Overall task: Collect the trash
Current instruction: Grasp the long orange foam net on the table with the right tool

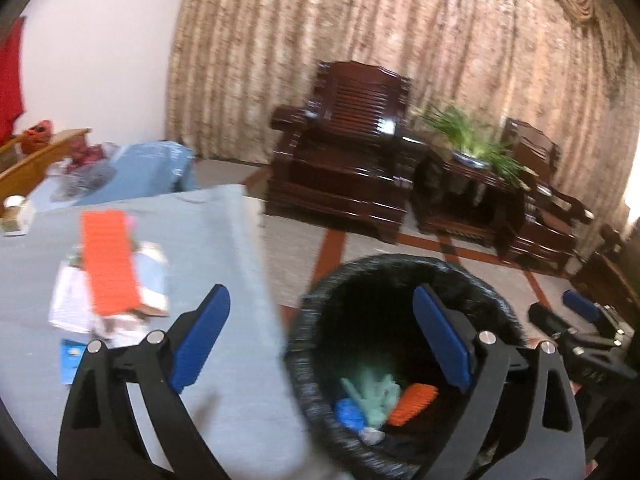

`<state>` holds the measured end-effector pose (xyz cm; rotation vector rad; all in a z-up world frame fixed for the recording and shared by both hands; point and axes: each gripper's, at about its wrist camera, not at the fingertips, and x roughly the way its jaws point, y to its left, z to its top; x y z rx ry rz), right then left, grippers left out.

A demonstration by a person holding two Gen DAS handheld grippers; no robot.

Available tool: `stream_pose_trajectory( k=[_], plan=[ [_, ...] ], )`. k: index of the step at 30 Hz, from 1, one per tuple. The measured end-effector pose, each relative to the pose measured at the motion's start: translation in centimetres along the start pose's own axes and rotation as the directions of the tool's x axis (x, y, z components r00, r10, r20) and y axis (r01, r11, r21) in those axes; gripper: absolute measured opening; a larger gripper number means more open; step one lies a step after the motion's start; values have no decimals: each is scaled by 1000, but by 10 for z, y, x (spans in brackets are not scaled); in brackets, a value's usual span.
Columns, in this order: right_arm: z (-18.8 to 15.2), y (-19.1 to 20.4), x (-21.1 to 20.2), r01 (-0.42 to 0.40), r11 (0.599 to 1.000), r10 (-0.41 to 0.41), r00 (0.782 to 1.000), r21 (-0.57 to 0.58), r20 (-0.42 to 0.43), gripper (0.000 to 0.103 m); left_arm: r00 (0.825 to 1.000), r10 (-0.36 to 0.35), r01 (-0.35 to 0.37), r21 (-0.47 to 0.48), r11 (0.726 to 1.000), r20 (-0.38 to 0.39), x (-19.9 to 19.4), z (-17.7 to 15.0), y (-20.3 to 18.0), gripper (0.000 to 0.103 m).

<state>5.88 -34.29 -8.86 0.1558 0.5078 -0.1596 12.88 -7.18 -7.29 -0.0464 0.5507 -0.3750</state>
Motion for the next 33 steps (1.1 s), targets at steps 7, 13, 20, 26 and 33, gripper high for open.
stream_pose_trajectory(
  k=[7, 13, 20, 26, 33],
  plan=[
    [10, 61, 4, -186, 982, 187, 982, -31, 39, 97, 988, 151, -150, -50, 987, 20, -39, 0, 58, 91],
    [17, 127, 22, -242, 962, 244, 970, -125, 0, 97, 963, 269, -265, -91, 960, 31, -64, -3, 106, 91],
    [21, 190, 44, -279, 943, 288, 957, -184, 25, 97, 932, 360, -354, -126, 927, 37, -76, 0, 152, 91],
    [18, 236, 77, -311, 925, 307, 950, -219, -50, 97, 909, 416, -408, -150, 900, 24, -69, 0, 188, 91],
    [8, 277, 113, -375, 900, 363, 927, -224, -96, 97, 894, 449, -442, -185, 878, -2, -51, -4, 229, 91]
  ],
)
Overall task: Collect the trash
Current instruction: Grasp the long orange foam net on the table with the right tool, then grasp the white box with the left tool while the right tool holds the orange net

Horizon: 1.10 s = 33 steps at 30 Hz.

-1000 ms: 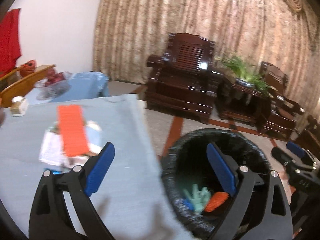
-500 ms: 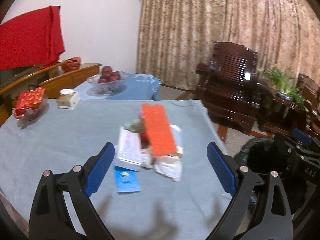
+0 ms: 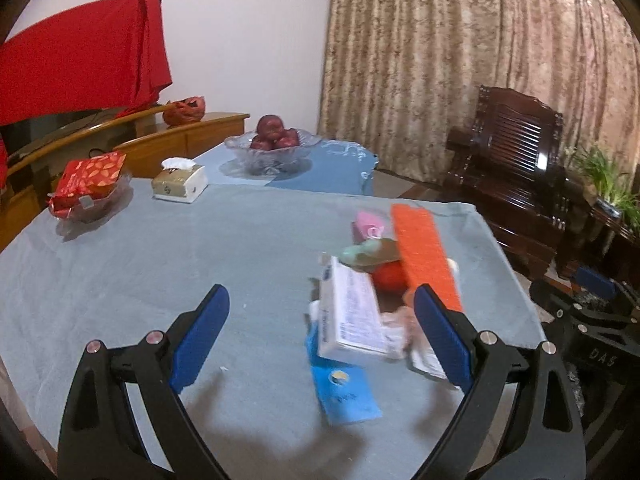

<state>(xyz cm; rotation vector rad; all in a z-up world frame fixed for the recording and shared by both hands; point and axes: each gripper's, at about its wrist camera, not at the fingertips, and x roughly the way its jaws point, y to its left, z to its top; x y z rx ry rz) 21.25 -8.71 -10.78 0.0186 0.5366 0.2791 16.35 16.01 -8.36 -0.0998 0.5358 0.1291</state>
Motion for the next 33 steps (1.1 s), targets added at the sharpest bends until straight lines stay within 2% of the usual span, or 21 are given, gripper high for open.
stream_pose_trajectory(
  k=[9, 16, 18, 20, 22, 24, 27, 28, 33],
  plan=[
    [-2, 28, 48, -56, 998, 54, 997, -36, -53, 94, 999, 23, -24, -20, 1000, -40, 33, -5, 20, 91],
    [-7, 39, 78, -108, 994, 103, 987, -31, -126, 74, 998, 27, -30, -39, 999, -59, 50, -9, 32, 91],
    [-9, 41, 83, -133, 991, 127, 981, -34, -146, 62, 998, 23, -25, -45, 999, -64, 53, -10, 33, 91],
    [-10, 44, 88, -164, 986, 155, 974, -43, -166, 41, 997, 18, -21, -45, 999, -71, 57, -12, 32, 91],
    [-14, 47, 94, -226, 973, 211, 956, -53, -202, 23, 997, 12, -15, -44, 999, -79, 61, -13, 31, 91],
    [-16, 47, 95, -255, 966, 239, 945, -48, -225, 12, 996, 6, -10, -45, 999, -85, 64, -14, 29, 91],
    [-18, 43, 93, -266, 963, 253, 942, -32, -220, 11, 995, -8, 4, -49, 999, -95, 69, -16, 26, 89],
    [-18, 41, 92, -268, 963, 257, 942, -23, -215, 11, 995, -15, 11, -46, 999, -103, 72, -17, 23, 84],
    [-12, 32, 87, -267, 964, 263, 946, -1, -188, 11, 986, -58, 53, -33, 998, -157, 88, -20, 10, 73]
  ],
)
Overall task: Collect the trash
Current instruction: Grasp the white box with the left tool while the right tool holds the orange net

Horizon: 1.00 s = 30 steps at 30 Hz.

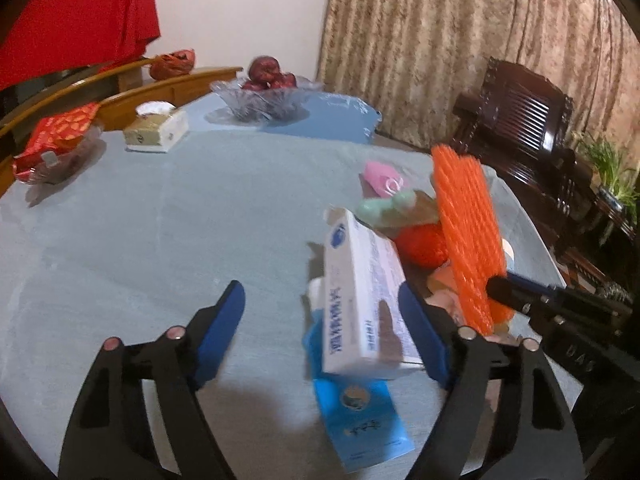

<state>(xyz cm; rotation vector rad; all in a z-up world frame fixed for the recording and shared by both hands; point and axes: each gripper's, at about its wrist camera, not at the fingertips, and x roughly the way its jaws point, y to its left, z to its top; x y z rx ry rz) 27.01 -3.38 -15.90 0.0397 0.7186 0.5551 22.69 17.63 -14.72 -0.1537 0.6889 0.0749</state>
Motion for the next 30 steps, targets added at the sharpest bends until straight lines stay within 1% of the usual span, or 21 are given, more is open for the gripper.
stream_pose_trajectory(
  k=[2, 4, 5, 6, 7, 8, 9, 10, 11, 13, 15, 17, 18, 19, 20, 21, 22, 23, 27, 29, 30],
  plan=[
    [1, -3, -4, 2, 1000, -1, 1000, -6, 6, 11, 1000, -17, 17, -1, 1000, -20, 5, -1, -3, 66],
    [2, -4, -6, 2, 1000, -2, 1000, -9, 10, 11, 998, -43, 43, -8, 999, -40, 10, -1, -6, 54],
    [3, -4, -6, 4, 1000, -4, 1000, -10, 11, 11, 997, -57, 57, -13, 998, -51, 13, -2, -7, 50],
    [3, -5, -6, 5, 1000, -5, 1000, -9, 11, 11, 996, -69, 68, -19, 997, -58, 14, -2, -8, 42],
    [3, -5, -5, 5, 1000, -5, 1000, -7, 10, 11, 994, -84, 83, -28, 996, -64, 16, -2, -9, 38],
    [2, -5, -5, 5, 1000, -5, 1000, -4, 10, 11, 995, -82, 81, -31, 996, -62, 16, -2, -10, 37],
    [2, -5, -5, 5, 1000, -5, 1000, -1, 10, 11, 995, -81, 79, -31, 996, -50, 15, -2, -11, 34],
    [1, -6, -7, 5, 1000, -5, 1000, 0, 11, 11, 996, -79, 77, -31, 997, -39, 13, -1, -12, 23],
    [1, -6, -8, 4, 1000, -4, 1000, 1, 12, 11, 997, -65, 64, -26, 998, -28, 11, -1, -13, 19],
    [1, -5, -10, 3, 1000, -3, 1000, -5, 15, 11, 998, -68, 68, -27, 997, -9, 5, 3, -14, 5],
    [2, -4, -13, 0, 1000, 0, 1000, -11, 21, 11, 998, -70, 70, -19, 997, 4, -1, 6, -16, 0],
    [2, -2, -17, -5, 1000, 5, 1000, -14, 25, 11, 997, -81, 81, -22, 996, 0, -3, 7, -17, 0],
    [2, -1, -18, -4, 1000, 4, 1000, -17, 27, 11, 997, -76, 76, -25, 997, -7, -3, 7, -17, 1],
    [2, 0, -18, -1, 1000, 2, 1000, -19, 27, 11, 998, -68, 68, -26, 997, -9, -3, 6, -17, 7],
    [2, 0, -19, 0, 1000, 1, 1000, -19, 26, 11, 998, -58, 57, -25, 998, -15, -2, 4, -17, 16],
    [1, -1, -18, 2, 1000, -1, 1000, -18, 23, 11, 999, -38, 38, -22, 999, -25, 0, 3, -17, 41],
    [0, -2, -18, 4, 1000, -4, 1000, -17, 21, 11, 999, -27, 26, -23, 999, -33, 2, 1, -16, 51],
    [-1, -3, -19, 6, 1000, -6, 1000, -16, 20, 11, 999, -33, 31, -30, 999, -43, 4, -1, -15, 51],
    [-2, -8, -18, 17, 1000, -17, 1000, -7, 14, 11, 995, -53, 49, -36, 998, -91, 14, -6, -17, 61],
    [-3, -10, -18, 19, 1000, -19, 1000, -1, 14, 11, 991, -59, 57, -28, 998, -120, 22, -9, -20, 62],
    [-3, -11, -18, 21, 1000, -21, 1000, 1, 14, 11, 988, -77, 73, -30, 997, -136, 26, -10, -22, 62]
  ],
)
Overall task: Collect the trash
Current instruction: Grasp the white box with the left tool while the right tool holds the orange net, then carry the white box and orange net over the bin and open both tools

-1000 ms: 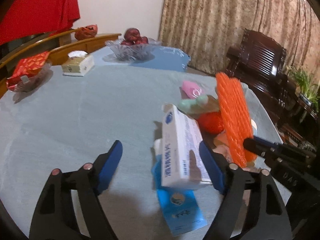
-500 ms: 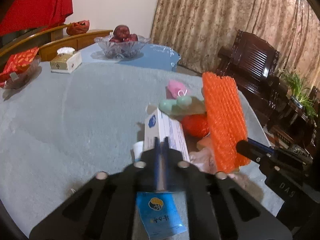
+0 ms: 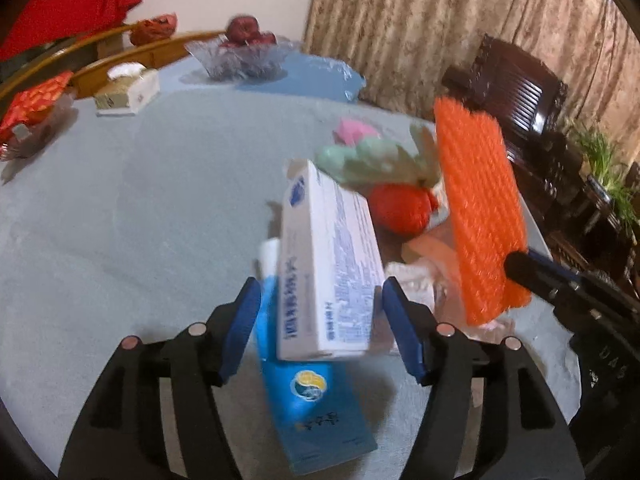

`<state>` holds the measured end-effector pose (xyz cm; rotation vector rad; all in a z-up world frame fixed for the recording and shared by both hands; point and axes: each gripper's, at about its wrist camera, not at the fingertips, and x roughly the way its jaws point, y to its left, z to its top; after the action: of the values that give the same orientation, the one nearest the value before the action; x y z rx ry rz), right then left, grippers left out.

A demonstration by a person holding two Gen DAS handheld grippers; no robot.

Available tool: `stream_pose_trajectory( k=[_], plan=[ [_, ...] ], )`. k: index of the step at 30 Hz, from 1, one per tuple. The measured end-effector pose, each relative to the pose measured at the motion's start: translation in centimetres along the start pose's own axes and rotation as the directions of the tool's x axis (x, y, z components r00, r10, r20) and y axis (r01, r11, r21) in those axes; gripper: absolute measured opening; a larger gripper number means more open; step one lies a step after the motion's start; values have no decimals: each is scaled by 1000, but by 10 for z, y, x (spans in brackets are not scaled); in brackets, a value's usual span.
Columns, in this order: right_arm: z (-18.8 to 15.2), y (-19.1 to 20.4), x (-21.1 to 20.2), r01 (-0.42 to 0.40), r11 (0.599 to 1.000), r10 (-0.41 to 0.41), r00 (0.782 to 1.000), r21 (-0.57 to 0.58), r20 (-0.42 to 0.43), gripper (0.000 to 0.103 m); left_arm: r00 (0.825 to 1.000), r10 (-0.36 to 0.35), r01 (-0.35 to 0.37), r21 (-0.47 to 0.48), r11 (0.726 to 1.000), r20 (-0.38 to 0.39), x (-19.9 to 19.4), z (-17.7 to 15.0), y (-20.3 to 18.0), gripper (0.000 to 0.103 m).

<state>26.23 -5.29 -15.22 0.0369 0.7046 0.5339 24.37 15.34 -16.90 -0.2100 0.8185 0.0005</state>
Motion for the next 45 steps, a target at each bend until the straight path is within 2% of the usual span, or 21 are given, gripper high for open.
stream_pose_trajectory(
  k=[4, 9, 14, 17, 23, 28, 36, 41, 45],
  plan=[
    [-1, -3, -3, 4, 1000, -4, 1000, -2, 4, 11, 1000, -1, 0, 11, 1000, 26, -4, 2, -10, 45],
    [-1, -9, -7, 14, 1000, -14, 1000, 9, 16, 11, 996, -9, 5, 59, 998, 84, -19, 4, -29, 44],
    [-1, -11, -8, 22, 1000, -23, 1000, 21, 15, 11, 999, -24, 22, 43, 999, 47, -4, 8, -31, 45],
    [0, -12, -14, 23, 1000, -23, 999, 19, 22, 11, 997, -33, 33, 14, 999, 68, -10, 13, -26, 40],
    [3, -9, -29, 8, 1000, -9, 999, 12, 42, 11, 993, -8, 8, 5, 1000, 122, -44, 13, -13, 28],
    [-2, -3, -43, -5, 1000, 5, 999, -5, 46, 11, 990, 17, -19, 9, 1000, 139, -73, 2, -8, 28],
    [-8, -3, -69, -15, 1000, 15, 998, 2, 56, 11, 981, 14, -13, -4, 1000, 194, -103, -9, -12, 28],
    [-6, -5, -89, -11, 1000, 10, 996, 7, 85, 11, 970, -9, -6, 61, 998, 244, -123, -14, -39, 28],
    [-5, -7, -107, -1, 1000, 0, 994, 9, 106, 11, 965, -50, 27, 92, 995, 259, -137, -18, -60, 28]
  ],
)
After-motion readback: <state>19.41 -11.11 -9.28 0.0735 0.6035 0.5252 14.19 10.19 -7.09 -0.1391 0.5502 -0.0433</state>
